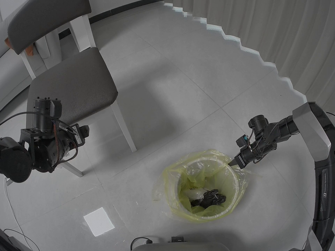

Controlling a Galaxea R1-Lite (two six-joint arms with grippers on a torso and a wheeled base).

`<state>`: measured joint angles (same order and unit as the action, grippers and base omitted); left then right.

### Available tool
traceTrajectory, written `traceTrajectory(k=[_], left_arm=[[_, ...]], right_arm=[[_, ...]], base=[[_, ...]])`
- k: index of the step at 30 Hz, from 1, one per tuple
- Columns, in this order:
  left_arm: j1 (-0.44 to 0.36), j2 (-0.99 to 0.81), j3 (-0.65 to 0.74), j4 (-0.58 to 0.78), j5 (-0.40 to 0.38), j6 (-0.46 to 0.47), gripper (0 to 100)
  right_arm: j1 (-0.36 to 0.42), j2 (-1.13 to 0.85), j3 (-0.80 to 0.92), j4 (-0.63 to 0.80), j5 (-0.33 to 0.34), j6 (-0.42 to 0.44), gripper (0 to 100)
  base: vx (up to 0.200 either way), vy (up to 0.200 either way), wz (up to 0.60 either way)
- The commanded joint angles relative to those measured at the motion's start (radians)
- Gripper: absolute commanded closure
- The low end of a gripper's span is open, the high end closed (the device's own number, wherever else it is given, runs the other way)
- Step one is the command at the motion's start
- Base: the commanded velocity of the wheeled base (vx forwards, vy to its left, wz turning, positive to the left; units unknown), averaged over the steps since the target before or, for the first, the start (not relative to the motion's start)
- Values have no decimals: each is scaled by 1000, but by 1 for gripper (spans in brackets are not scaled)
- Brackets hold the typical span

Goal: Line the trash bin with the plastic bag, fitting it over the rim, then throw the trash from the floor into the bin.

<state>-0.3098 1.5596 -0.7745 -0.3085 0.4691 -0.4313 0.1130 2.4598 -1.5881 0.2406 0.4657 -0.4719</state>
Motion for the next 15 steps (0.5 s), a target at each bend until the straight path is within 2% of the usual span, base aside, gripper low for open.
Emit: traceTrajectory(k=[1,15], left_arm=[[0,-4,0,-3,0,0,0],[0,-7,-2,-3,0,0,0]], right_arm=[[1,54,-35,0,1,3,100],[1,111,-82,2,1,1,100]], base=[[0,0,0],[0,0,0]])
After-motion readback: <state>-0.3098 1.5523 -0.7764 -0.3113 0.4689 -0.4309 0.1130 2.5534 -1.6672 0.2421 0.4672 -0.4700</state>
